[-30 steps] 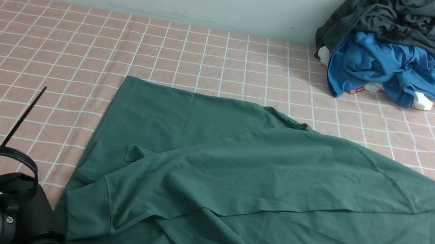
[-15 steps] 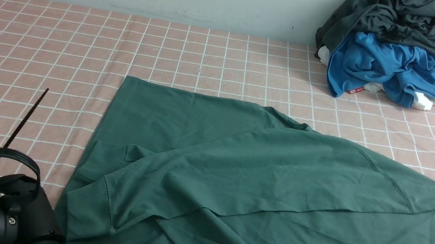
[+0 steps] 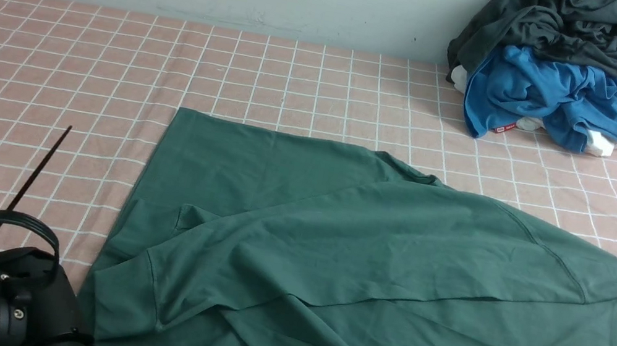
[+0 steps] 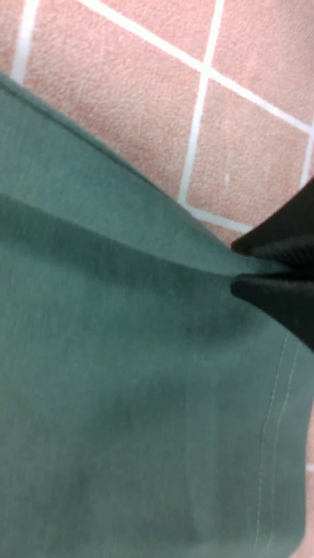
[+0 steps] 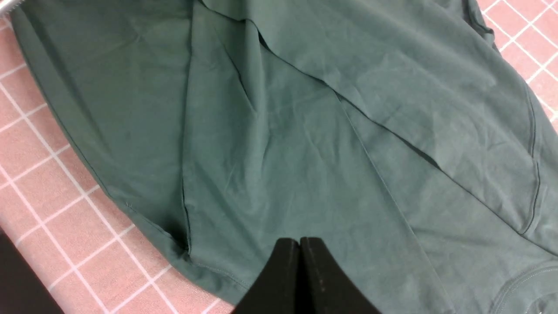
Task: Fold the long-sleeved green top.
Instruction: Use both arms simultaneously to clamp the lower edge of the clothing fabric
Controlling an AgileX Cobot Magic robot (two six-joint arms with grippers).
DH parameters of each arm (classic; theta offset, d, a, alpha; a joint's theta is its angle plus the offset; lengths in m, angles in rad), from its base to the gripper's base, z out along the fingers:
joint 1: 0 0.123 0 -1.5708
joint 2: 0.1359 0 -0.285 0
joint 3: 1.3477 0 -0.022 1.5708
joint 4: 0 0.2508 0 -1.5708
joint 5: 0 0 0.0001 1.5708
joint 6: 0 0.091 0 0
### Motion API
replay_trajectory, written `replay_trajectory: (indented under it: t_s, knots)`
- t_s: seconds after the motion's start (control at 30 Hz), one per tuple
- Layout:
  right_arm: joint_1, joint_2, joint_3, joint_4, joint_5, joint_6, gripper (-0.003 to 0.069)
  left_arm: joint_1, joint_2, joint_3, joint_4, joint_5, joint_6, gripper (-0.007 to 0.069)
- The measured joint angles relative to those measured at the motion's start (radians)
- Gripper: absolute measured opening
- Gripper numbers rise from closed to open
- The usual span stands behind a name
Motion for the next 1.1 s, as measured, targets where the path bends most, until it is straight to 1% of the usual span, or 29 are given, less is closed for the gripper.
replay_trajectory:
  t_s: [0.1,0.13,0.23,0.33,0.4,0.47,0.53,0.63,0.7,0.8,0.9,1.03,1.1]
  knots:
    - [0.007,0.044,0.000,-0.001,0.040,-0.028,0.0090,0.000,0.000,0.000,0.000,0.036,0.000,0.0006]
    - [0.008,0.067,0.000,0.000,0.064,-0.050,0.0132,0.000,0.000,-0.002,0.000,0.052,0.000,0.0006]
    - [0.008,0.141,0.000,0.000,0.109,-0.119,0.0293,0.000,-0.010,-0.012,0.002,0.094,0.000,0.0006]
    - [0.008,0.229,0.000,0.000,0.097,-0.197,0.0454,0.000,-0.026,-0.019,-0.018,0.123,-0.001,0.0006]
    - [0.008,0.280,0.000,0.000,0.084,-0.235,0.0537,0.000,-0.029,-0.020,-0.036,0.130,-0.001,0.0006]
    - [0.008,0.342,0.002,-0.003,0.077,-0.266,0.0589,0.000,-0.030,-0.020,-0.053,0.133,-0.001,0.0006]
    - [0.008,0.401,0.020,-0.013,0.064,-0.292,0.0609,0.000,-0.030,-0.020,-0.059,0.134,-0.001,0.0006]
    - [0.008,0.464,0.077,-0.042,0.040,-0.331,0.0610,0.000,-0.030,-0.020,-0.061,0.134,-0.003,0.0006]
    - [0.008,0.509,0.138,-0.080,-0.001,-0.358,0.0599,0.000,-0.030,-0.020,-0.065,0.134,-0.005,0.0006]
    - [0.008,0.561,0.222,-0.164,-0.106,-0.376,0.0574,0.000,-0.030,-0.020,-0.076,0.134,-0.011,0.0006]
    - [0.008,0.608,0.282,-0.266,-0.243,-0.375,0.0540,0.000,-0.030,-0.021,-0.081,0.134,-0.012,0.0006]
    - [0.008,0.666,0.296,-0.323,-0.345,-0.364,0.0508,0.000,-0.030,-0.021,-0.085,0.129,-0.015,0.0006]
    - [0.008,0.691,0.296,-0.327,-0.367,-0.362,0.0499,0.000,-0.030,-0.021,-0.085,0.128,-0.015,0.0006]
